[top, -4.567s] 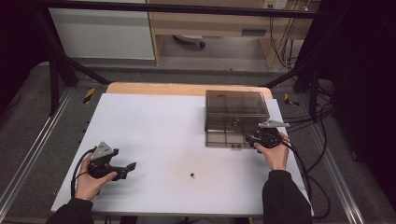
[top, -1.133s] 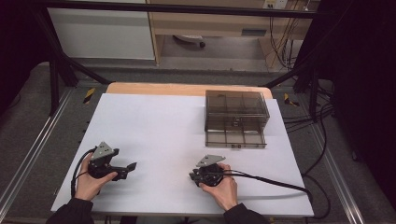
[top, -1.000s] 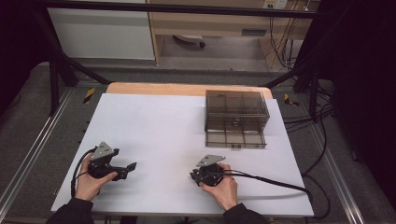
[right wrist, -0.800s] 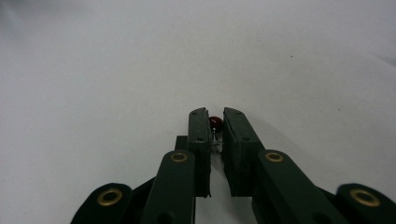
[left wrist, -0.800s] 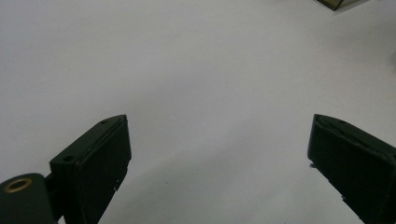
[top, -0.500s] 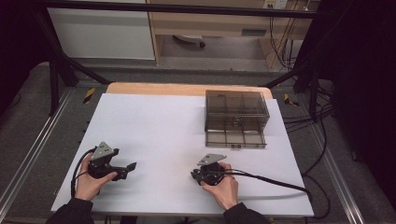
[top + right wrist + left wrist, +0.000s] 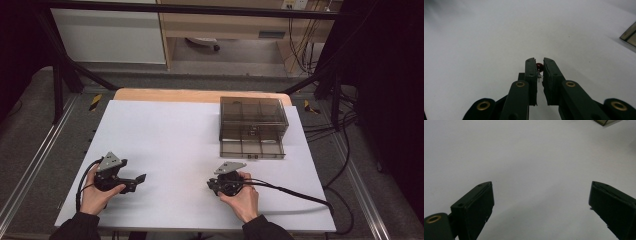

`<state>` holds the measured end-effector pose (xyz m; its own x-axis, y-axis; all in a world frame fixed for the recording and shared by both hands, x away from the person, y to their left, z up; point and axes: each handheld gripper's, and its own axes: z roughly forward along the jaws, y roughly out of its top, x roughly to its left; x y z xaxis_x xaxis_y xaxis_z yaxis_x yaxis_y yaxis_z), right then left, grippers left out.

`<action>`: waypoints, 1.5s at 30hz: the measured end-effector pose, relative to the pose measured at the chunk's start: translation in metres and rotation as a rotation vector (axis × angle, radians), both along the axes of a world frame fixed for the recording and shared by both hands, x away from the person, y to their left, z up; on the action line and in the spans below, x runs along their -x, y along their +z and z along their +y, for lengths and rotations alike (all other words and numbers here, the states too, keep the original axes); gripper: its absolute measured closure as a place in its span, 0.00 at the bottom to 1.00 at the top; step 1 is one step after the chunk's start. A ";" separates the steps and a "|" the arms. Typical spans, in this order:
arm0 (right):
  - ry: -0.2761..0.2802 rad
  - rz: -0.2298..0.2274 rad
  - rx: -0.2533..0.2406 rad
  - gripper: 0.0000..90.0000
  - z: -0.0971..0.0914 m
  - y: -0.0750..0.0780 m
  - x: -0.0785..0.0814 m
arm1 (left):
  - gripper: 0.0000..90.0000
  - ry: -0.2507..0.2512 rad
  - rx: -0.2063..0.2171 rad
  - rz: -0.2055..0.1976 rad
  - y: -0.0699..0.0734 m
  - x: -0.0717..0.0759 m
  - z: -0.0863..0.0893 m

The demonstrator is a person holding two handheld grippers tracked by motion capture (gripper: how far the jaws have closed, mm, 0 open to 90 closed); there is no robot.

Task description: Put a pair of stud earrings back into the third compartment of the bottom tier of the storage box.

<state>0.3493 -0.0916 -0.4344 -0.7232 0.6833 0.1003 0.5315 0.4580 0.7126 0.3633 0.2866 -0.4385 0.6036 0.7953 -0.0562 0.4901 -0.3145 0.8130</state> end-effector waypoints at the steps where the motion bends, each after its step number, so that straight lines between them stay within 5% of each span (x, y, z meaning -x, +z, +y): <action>1: -0.002 -0.002 0.002 0.92 -0.001 0.001 0.000 | 0.06 0.000 0.000 0.000 0.000 0.000 0.000; 17: -0.041 -0.004 0.006 0.92 -0.024 0.010 -0.006 | 0.06 0.000 -0.001 0.000 0.000 0.000 0.000; 45: -0.202 -0.041 0.012 0.92 -0.083 0.028 -0.026 | 0.06 -0.002 -0.002 0.002 0.000 0.000 0.001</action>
<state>0.3753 -0.1747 -0.4066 -0.5751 0.8156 0.0642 0.5836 0.3540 0.7309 0.3636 0.2874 -0.4387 0.6048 0.7945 -0.0556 0.4912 -0.3171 0.8113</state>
